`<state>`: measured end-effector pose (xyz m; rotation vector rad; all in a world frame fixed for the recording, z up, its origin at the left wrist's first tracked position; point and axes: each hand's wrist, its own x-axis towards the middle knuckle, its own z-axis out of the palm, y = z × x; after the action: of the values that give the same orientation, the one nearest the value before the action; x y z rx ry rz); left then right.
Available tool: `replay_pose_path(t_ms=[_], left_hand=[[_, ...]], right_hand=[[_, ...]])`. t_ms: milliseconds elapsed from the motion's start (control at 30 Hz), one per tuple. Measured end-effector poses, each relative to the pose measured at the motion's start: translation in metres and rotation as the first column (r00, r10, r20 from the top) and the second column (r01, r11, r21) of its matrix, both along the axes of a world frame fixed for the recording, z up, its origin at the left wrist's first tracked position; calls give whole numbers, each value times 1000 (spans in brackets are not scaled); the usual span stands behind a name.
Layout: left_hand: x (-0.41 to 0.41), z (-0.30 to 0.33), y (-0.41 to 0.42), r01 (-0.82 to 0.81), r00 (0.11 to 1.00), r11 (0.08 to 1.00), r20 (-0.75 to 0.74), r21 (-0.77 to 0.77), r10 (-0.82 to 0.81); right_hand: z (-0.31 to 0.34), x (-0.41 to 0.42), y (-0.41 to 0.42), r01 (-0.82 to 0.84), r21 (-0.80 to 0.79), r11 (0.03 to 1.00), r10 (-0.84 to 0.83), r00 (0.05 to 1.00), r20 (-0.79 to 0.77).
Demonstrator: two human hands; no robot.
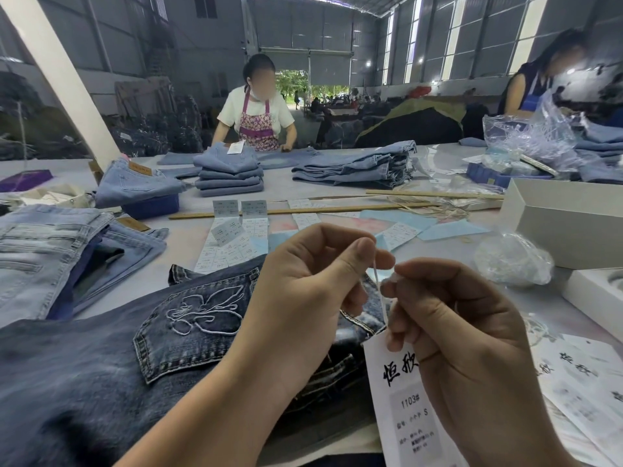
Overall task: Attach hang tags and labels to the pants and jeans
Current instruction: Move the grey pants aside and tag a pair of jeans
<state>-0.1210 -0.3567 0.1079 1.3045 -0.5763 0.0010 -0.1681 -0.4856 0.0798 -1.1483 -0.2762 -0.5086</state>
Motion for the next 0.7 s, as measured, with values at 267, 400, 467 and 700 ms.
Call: replay_pose_path(t_ms=[267,400,467,700], left_hand=[[-5,-6,4,-256,941,939,282,228,188],[-6,-10,6,-261,924,924,350,280,154],[-6,-11,8,-231,933,931,336,284,129],[-8,-13,12,-279,911,906,386,317,145]], right_hand=[[-1,1,1,53,-29,998,-53,999,-3],[-1,2,1,59,-20,998,-59,998,-14],[-2,2,1,53,-32,998,-53,999,-10],[-6,1,3,69,-71,995,-70,997,-11]])
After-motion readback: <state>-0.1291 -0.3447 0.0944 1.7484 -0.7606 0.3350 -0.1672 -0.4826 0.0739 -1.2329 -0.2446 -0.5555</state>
